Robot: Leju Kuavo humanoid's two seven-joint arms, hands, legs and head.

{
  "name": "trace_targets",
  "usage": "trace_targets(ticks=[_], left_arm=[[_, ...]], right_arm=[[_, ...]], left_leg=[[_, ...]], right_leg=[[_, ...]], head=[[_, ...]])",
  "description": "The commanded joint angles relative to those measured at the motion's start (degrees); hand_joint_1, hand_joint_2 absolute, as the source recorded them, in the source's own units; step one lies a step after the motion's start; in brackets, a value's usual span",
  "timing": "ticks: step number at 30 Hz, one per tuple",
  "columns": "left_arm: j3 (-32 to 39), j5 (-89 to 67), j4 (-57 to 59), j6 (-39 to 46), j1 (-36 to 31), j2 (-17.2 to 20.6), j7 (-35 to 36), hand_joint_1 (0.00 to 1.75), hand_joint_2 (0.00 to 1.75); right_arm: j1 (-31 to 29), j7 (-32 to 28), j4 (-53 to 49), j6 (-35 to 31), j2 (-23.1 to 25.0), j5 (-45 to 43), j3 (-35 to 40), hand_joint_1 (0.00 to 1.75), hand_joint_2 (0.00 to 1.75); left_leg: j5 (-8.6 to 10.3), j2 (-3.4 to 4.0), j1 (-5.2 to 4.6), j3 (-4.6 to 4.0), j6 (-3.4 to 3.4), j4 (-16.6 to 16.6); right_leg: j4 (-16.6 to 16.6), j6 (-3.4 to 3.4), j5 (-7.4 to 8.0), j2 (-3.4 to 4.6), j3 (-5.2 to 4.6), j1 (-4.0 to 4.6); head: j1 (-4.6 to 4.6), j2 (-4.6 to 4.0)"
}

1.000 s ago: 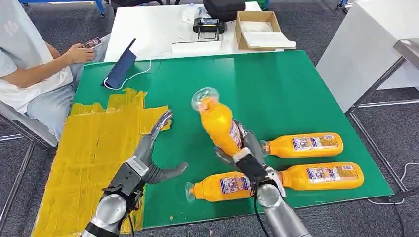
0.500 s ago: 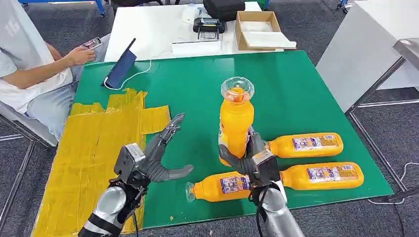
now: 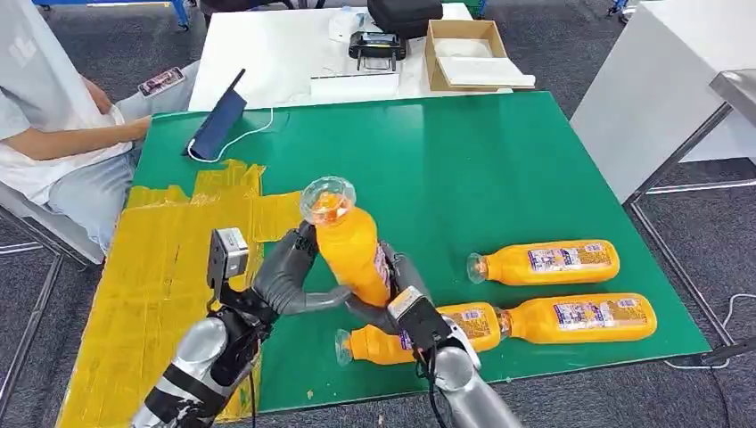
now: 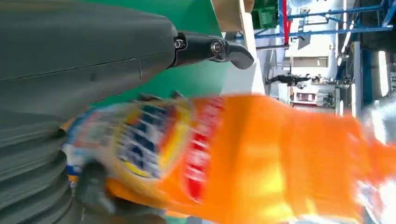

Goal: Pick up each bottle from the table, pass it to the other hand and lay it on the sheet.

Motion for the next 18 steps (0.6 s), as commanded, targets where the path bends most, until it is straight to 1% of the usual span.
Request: trace_targets(ticks=[1, 2, 3, 4, 6, 7, 8, 10, 11, 12, 13, 17, 18], left_arm=[[-3.5, -0.1, 2.8, 0.8, -2.8, 1.9, 0.0, 0.00, 1.75], [-3.7, -0.2, 2.7, 0.9, -2.7, 1.9, -0.1, 0.00, 1.75], [-3.8, -0.3, 2.6, 1.0, -2.7, 1.9, -0.2, 0.00, 1.75], [-3.9, -0.3, 2.3, 1.1, -2.7, 2.0, -0.2, 0.00, 1.75], [-4.1, -0.3, 2.1, 1.1, -2.6, 2.1, -0.2, 0.00, 1.75], [-4.2, -0.3, 1.9, 1.1, -2.5, 2.1, -0.2, 0.00, 1.75], [-4.2, -0.3, 1.9, 1.1, -2.5, 2.1, -0.2, 0.00, 1.75], [-4.2, -0.3, 1.9, 1.1, -2.5, 2.1, -0.2, 0.00, 1.75], [-4.2, -0.3, 1.9, 1.1, -2.5, 2.1, -0.2, 0.00, 1.75], [-4.2, -0.3, 1.9, 1.1, -2.5, 2.1, -0.2, 0.00, 1.75], [-4.2, -0.3, 1.9, 1.1, -2.5, 2.1, -0.2, 0.00, 1.75], [-4.2, -0.3, 1.9, 1.1, -2.5, 2.1, -0.2, 0.00, 1.75], [-4.2, -0.3, 1.9, 1.1, -2.5, 2.1, -0.2, 0.00, 1.75]], right_arm=[[-4.3, 0.6, 9.7, 0.4, 0.1, 0.6, 5.3, 1.75, 1.75], [-4.4, 0.6, 10.2, 0.5, 0.1, 0.5, 5.5, 1.75, 1.75], [-4.4, 0.6, 10.5, 0.5, 0.1, 0.5, 5.6, 1.75, 1.75], [-4.6, 0.6, 11.1, 0.6, 0.1, 0.5, 5.8, 1.75, 1.75], [-4.7, 0.7, 11.6, 0.6, 0.2, 0.6, 5.8, 1.75, 1.75], [-4.8, 0.7, 11.9, 0.7, 0.2, 0.6, 5.8, 1.75, 1.75], [-4.8, 0.7, 11.9, 0.7, 0.2, 0.6, 5.8, 1.75, 1.75], [-4.8, 0.7, 11.9, 0.7, 0.2, 0.6, 5.8, 1.75, 1.75], [-4.8, 0.7, 11.9, 0.7, 0.2, 0.6, 5.8, 1.75, 1.75], [-4.8, 0.7, 11.9, 0.7, 0.2, 0.6, 5.8, 1.75, 1.75], [-4.8, 0.7, 11.9, 0.7, 0.2, 0.6, 5.8, 1.75, 1.75], [-4.8, 0.7, 11.9, 0.7, 0.2, 0.6, 5.8, 1.75, 1.75], [-4.8, 0.7, 11.9, 0.7, 0.2, 0.6, 5.8, 1.75, 1.75]], left_leg=[[-0.13, 0.10, 0.05, 0.33, -0.16, 0.0], [-0.08, 0.07, 0.04, 0.23, -0.12, 0.0], [-0.14, 0.07, 0.04, 0.38, -0.18, 0.0], [-0.08, 0.03, 0.05, 0.25, -0.13, 0.0], [-0.15, 0.06, 0.05, 0.37, -0.18, 0.0], [-0.04, 0.03, 0.03, 0.17, -0.10, 0.0], [-0.11, 0.03, 0.06, 0.30, -0.15, 0.0], [-0.05, 0.02, 0.04, 0.17, -0.10, 0.0], [-0.23, 0.06, 0.07, 0.49, -0.24, 0.1], [-0.09, 0.04, 0.04, 0.25, -0.13, 0.0], [-0.17, 0.04, 0.06, 0.36, -0.18, 0.0], [-0.05, 0.00, 0.03, 0.17, -0.10, 0.0], [-0.22, 0.02, 0.06, 0.46, -0.22, 0.1]], right_leg=[[0.0, -0.13, -0.09, 0.04, 0.30, 0.06], [0.0, -0.10, -0.05, 0.02, 0.21, 0.05], [0.0, -0.15, -0.11, 0.00, 0.34, 0.05], [0.0, -0.11, -0.06, -0.02, 0.24, 0.05], [0.0, -0.15, -0.12, 0.00, 0.34, 0.06], [0.0, -0.09, -0.03, -0.01, 0.15, 0.03], [0.0, -0.13, -0.09, -0.03, 0.28, 0.06], [0.0, -0.08, -0.04, -0.02, 0.16, 0.05], [0.1, -0.20, -0.20, -0.03, 0.46, 0.08], [0.0, -0.11, -0.07, -0.02, 0.23, 0.05], [0.0, -0.15, -0.14, -0.03, 0.34, 0.06], [0.0, -0.08, -0.05, -0.04, 0.16, 0.03], [0.1, -0.19, -0.20, -0.06, 0.43, 0.07]], head=[[0.02, 0.00], [0.00, 0.00], [0.02, 0.00], [0.02, 0.00], [0.00, 0.00], [0.02, 0.00], [0.00, 0.00], [0.02, 0.00], [0.00, 0.00], [0.00, 0.00], [0.02, 0.00], [0.02, 0.00], [0.02, 0.00]])
